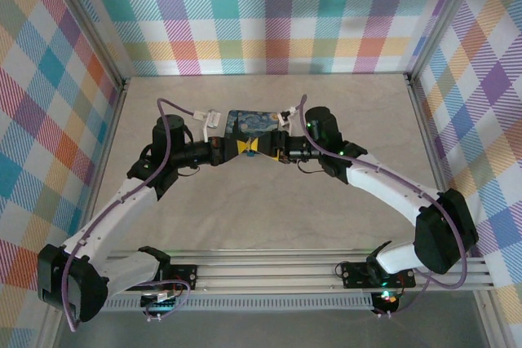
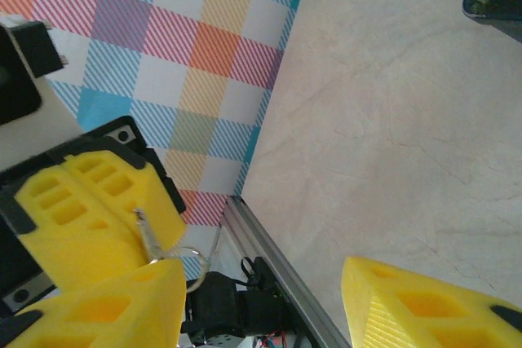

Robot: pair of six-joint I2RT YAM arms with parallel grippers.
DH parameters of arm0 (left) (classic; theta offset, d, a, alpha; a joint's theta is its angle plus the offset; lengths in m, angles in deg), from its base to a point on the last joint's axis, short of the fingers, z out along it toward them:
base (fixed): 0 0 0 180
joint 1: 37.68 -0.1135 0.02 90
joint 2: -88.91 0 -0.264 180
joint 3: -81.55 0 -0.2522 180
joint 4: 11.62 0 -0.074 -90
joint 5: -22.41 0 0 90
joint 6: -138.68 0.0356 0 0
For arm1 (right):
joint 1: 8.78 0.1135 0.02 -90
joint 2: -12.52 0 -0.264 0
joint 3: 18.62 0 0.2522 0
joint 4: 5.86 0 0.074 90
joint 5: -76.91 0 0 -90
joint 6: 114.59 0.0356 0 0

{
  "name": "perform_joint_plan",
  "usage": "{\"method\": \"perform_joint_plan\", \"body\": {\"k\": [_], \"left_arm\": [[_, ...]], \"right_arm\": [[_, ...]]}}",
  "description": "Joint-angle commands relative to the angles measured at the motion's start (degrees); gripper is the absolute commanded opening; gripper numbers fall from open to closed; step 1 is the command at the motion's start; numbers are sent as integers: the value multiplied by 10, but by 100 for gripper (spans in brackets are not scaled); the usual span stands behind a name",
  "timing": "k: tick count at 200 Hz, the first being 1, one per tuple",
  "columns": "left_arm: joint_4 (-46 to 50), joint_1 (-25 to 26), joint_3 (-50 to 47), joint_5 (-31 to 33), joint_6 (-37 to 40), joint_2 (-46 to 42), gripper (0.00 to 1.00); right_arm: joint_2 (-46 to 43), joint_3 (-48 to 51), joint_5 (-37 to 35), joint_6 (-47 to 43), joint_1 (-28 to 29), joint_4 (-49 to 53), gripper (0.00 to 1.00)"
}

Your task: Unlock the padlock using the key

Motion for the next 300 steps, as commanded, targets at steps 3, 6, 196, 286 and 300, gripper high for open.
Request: {"method": "perform_joint_plan", "body": {"k": [3,6,196,286,300], "left_arm": [[-10,6,10,3,6,-16,0],[-9,5,9,3,6,-15,0],[-12,6,12,-16,3,-8,0],[-10,6,11,-16,4,-8,0],[-9,6,11,-10,4,-13,0]], "right_arm": [[0,10,-1,10,4,-10,53],[0,11,-1,10,4,-11,53],[8,-41,44,34,17,-98,22],[6,-35,38,21,17,-86,0],[1,-31,23,17,17,-66,0]]}}
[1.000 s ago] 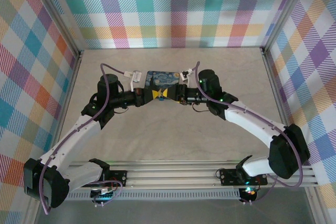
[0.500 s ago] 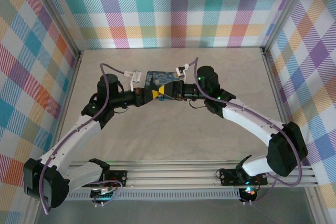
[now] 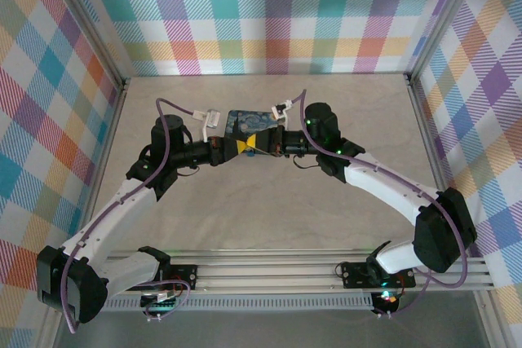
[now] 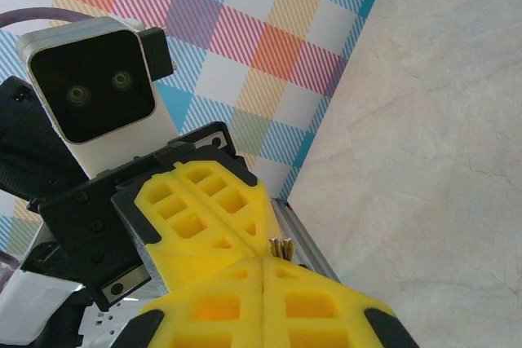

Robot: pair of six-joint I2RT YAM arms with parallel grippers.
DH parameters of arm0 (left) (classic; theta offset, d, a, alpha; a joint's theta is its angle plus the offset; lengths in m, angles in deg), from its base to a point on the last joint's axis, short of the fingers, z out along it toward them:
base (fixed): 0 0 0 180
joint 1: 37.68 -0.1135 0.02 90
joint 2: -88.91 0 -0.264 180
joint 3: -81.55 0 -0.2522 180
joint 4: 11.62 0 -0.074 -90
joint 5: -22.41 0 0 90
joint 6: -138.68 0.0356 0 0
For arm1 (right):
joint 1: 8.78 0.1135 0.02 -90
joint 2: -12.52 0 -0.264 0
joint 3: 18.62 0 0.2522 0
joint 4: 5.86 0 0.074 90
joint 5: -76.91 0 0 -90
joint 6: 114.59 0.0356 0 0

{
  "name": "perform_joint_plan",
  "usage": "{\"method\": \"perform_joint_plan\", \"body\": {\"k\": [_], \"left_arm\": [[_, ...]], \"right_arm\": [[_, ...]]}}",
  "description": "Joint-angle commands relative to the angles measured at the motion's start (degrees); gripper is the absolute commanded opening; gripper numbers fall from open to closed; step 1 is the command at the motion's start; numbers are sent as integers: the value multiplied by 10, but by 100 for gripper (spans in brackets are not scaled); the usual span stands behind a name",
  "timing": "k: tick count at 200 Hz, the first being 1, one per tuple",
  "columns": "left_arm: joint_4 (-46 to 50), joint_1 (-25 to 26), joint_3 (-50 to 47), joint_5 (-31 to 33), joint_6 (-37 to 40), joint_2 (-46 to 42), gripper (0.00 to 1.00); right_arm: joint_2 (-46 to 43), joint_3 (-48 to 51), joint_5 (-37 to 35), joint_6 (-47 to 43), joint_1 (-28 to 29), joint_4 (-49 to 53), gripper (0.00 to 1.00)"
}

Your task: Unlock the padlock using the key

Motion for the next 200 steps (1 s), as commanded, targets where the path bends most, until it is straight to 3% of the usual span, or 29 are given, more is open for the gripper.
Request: {"method": "perform_joint_plan", "body": {"k": [1,54,79,103,130,168,200], "left_arm": [[-5,6,10,-5,2,-10,0],[-4,6,12,-3,5,-14,0],[-2,6,10,0,5,-14,0],[-3,6,7,0,5,-14,0],[-5,5,10,-10,4,-11,0],[-12,6,13,-36,-1,-3,0],[-10,6,19,-59,1,5,0]], "right_arm": [[-7,-8,-15,-15,3,13,0],[-30,19,-120,-10,-3,143,0],[-42,40,-115,7,-5,117,6],[-58,41,-114,1,-5,102,28],[-70,38,-95,-15,-5,57,41],[-52,19,-47,-27,-5,17,48],[-31,0,-29,-30,-5,17,48]]}}
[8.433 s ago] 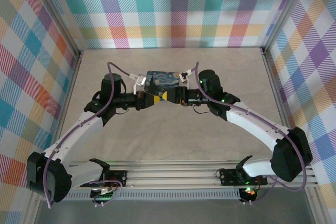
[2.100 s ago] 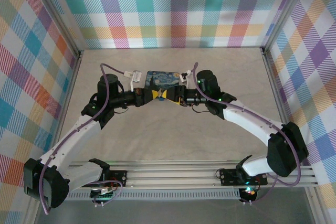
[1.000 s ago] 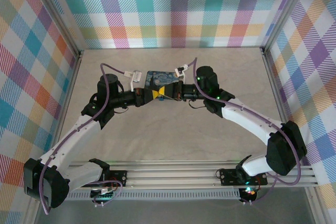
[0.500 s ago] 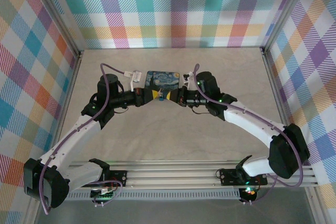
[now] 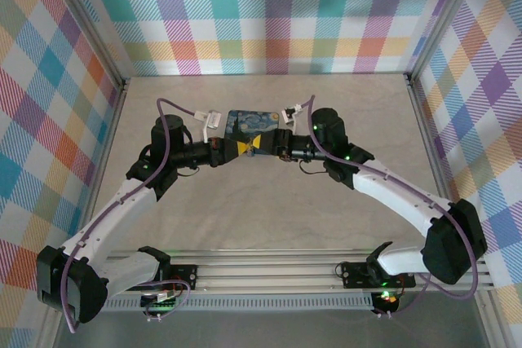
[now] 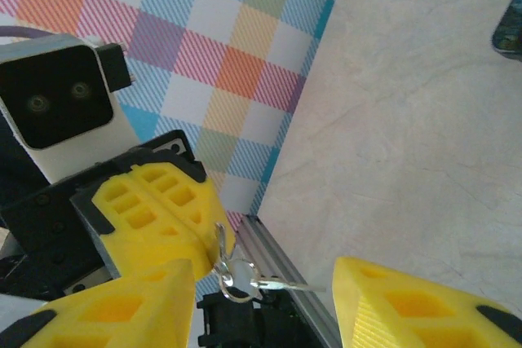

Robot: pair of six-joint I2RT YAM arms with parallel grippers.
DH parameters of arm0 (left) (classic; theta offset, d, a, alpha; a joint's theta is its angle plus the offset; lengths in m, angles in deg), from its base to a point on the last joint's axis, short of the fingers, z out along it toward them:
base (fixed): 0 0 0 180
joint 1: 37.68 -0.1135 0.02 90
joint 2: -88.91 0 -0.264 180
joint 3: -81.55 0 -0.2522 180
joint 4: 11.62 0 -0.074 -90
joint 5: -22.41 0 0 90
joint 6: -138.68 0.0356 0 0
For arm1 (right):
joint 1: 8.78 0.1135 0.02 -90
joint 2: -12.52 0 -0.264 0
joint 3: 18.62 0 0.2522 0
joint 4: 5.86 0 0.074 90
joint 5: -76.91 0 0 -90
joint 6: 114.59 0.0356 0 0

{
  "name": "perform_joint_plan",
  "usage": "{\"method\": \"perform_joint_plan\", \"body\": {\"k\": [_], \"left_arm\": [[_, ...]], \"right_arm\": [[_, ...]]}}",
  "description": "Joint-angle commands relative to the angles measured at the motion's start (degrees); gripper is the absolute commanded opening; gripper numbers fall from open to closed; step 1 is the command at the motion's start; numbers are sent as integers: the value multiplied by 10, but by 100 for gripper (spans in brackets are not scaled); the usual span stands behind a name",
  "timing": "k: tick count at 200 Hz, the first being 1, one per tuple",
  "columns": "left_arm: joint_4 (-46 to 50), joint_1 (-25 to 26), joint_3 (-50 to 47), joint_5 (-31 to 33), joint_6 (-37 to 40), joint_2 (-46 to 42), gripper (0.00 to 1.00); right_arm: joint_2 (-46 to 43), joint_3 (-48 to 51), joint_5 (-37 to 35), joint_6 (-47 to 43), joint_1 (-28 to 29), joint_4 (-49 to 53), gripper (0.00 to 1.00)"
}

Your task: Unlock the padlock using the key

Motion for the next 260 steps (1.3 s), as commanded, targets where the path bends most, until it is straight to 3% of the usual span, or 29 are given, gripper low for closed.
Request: {"method": "perform_joint_plan", "body": {"k": [1,87,143,163,200,218,260], "left_arm": [[-10,6,19,-33,1,5,0],[4,6,28,-48,5,22,0],[33,7,40,-25,29,32,0],[80,11,57,16,69,28,0],[179,52,99,137,183,18,31],[130,87,78,189,229,-6,34],[-14,178,14,316,350,-40,42]], "right_arm": [[17,-28,31,-14,-1,-31,47],[31,-41,63,-17,-1,-27,21],[30,-67,44,-27,6,47,0],[24,-100,-6,-43,14,123,0],[-1,-177,-207,-96,35,330,0],[-4,-209,-278,-101,45,397,0],[12,-273,-336,-84,64,490,0]]}}
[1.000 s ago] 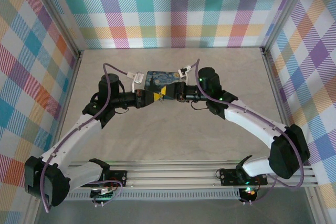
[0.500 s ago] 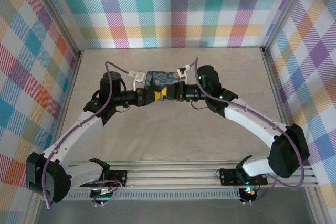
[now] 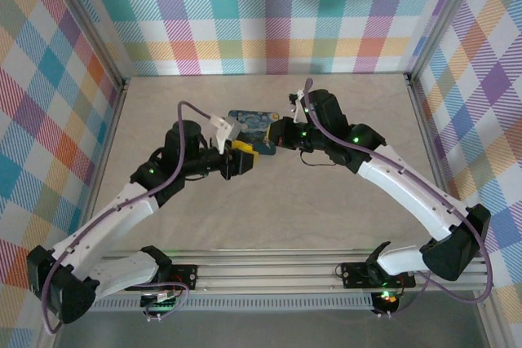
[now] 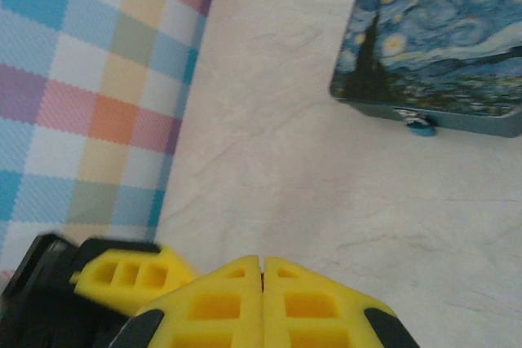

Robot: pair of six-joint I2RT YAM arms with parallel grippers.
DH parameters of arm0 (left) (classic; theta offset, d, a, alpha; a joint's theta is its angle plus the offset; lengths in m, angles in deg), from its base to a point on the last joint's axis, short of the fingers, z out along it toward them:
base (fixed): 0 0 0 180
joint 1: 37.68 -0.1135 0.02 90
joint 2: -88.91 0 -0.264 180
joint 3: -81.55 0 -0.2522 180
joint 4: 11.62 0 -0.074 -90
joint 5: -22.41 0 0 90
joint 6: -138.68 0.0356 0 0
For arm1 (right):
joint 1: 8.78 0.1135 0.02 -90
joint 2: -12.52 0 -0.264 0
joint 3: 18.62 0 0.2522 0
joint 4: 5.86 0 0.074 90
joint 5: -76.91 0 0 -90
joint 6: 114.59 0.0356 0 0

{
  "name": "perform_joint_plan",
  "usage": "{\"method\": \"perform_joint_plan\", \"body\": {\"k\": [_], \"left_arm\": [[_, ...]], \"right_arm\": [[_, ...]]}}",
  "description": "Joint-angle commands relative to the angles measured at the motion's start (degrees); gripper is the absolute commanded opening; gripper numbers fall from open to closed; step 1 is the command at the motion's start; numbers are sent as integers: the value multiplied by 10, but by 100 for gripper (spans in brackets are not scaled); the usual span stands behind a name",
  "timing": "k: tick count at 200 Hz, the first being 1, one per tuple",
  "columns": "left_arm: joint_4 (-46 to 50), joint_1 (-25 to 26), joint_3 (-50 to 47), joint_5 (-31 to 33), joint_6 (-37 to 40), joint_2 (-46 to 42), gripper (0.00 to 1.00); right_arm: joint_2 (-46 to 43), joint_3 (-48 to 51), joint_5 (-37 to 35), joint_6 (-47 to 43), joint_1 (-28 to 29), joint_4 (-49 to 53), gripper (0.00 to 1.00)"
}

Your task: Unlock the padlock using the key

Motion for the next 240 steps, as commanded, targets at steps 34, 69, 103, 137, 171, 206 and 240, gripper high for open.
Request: {"method": "perform_joint_plan", "body": {"k": [34,69,103,137,171,206,240], "left_arm": [[-140,69,-13,133,152,22,43],[-166,78,10,130,177,61,47],[-158,93,31,121,207,96,48],[-163,106,41,144,222,113,46],[-152,110,61,163,234,133,32],[-133,112,62,205,243,133,0],[-137,112,46,222,228,123,0]], "right_arm": [[2,-54,-79,15,15,119,0],[-6,-52,-72,37,15,109,0],[-4,-59,-72,46,15,117,0],[-3,-59,-71,55,15,116,0],[-3,-52,-64,68,15,107,0],[-6,-52,-72,82,15,117,0],[-16,-44,-89,89,13,107,3]]}}
